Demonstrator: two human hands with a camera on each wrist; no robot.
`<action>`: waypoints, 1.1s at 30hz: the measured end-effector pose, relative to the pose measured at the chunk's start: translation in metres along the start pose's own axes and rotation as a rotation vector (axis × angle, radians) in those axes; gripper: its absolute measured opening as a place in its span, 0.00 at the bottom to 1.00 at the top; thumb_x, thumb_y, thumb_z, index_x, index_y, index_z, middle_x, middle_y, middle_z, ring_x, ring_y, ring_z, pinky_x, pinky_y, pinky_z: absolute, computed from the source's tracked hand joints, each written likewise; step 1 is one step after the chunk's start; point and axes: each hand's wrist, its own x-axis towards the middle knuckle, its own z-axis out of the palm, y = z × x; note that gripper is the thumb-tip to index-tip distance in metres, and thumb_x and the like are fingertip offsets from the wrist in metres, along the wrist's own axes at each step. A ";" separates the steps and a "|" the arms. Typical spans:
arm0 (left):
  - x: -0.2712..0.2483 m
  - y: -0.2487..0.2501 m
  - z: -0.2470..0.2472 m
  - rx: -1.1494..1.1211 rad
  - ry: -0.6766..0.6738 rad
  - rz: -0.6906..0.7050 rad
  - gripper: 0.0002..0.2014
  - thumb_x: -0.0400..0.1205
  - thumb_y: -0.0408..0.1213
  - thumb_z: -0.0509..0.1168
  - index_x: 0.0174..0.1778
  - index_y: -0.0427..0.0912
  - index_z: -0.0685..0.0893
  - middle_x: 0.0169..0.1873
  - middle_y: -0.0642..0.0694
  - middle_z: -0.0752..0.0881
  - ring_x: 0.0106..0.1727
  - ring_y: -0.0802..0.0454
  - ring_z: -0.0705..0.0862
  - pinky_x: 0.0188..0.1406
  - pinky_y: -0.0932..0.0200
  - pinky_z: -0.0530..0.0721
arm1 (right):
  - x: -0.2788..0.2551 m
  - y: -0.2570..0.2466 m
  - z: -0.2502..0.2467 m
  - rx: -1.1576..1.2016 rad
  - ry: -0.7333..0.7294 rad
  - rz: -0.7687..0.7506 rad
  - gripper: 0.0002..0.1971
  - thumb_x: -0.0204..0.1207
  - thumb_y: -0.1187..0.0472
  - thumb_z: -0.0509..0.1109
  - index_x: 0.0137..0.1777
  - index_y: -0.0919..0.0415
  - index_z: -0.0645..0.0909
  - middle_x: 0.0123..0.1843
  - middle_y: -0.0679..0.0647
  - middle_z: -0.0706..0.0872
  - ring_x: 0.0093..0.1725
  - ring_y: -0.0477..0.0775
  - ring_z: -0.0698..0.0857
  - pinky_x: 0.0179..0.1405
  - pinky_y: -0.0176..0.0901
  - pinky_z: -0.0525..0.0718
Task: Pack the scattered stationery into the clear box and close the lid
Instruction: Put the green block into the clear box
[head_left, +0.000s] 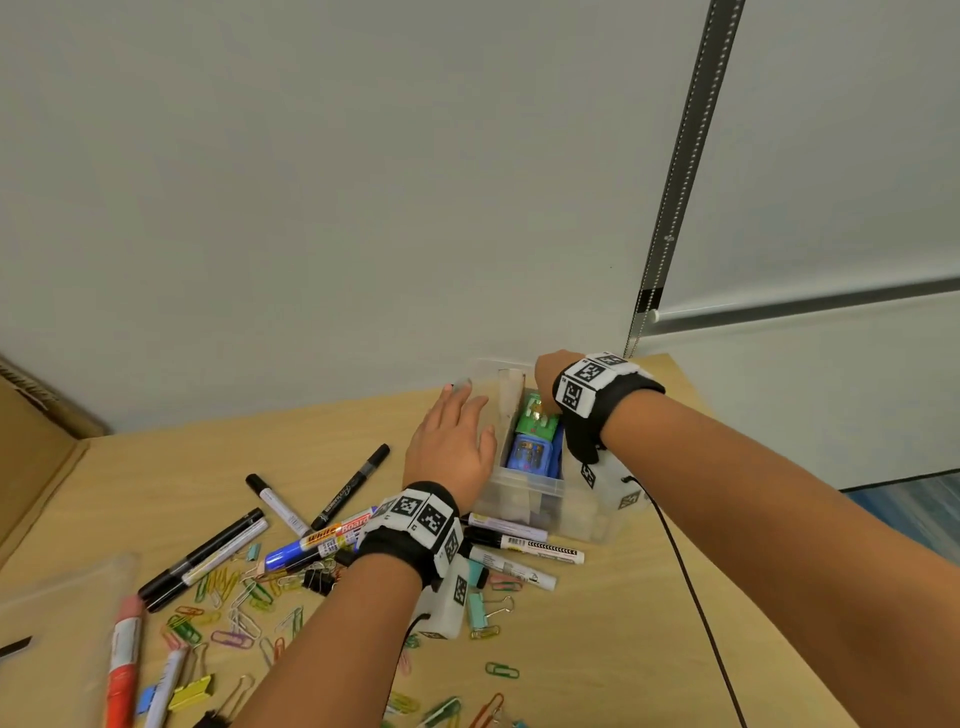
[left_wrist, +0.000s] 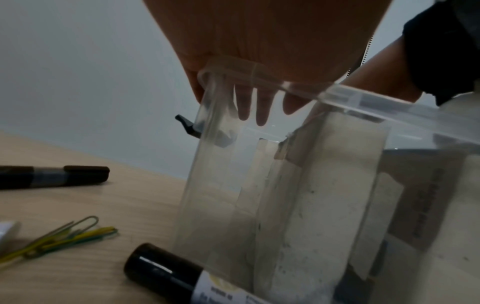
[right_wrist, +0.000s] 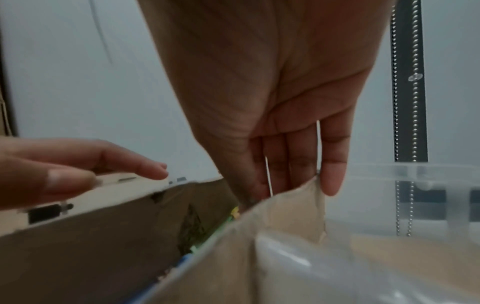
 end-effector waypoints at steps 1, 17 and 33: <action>0.000 0.000 0.001 0.003 0.006 0.003 0.29 0.82 0.50 0.40 0.80 0.50 0.63 0.83 0.51 0.57 0.84 0.53 0.51 0.83 0.55 0.54 | -0.017 -0.004 -0.008 -0.075 -0.044 -0.019 0.22 0.50 0.51 0.84 0.40 0.58 0.81 0.61 0.60 0.85 0.57 0.66 0.85 0.56 0.64 0.84; -0.016 -0.008 -0.030 -0.309 0.063 -0.002 0.22 0.87 0.46 0.53 0.78 0.50 0.65 0.80 0.51 0.62 0.81 0.53 0.60 0.80 0.52 0.60 | -0.168 -0.025 -0.019 0.237 0.473 -0.112 0.16 0.81 0.60 0.58 0.66 0.58 0.77 0.63 0.55 0.82 0.60 0.58 0.81 0.57 0.51 0.81; -0.101 -0.047 0.001 0.131 -0.390 0.074 0.19 0.82 0.31 0.60 0.67 0.52 0.75 0.65 0.52 0.76 0.66 0.50 0.72 0.65 0.52 0.75 | -0.189 -0.083 0.136 0.182 0.279 -0.326 0.15 0.82 0.61 0.59 0.66 0.61 0.74 0.64 0.58 0.77 0.63 0.60 0.78 0.54 0.51 0.80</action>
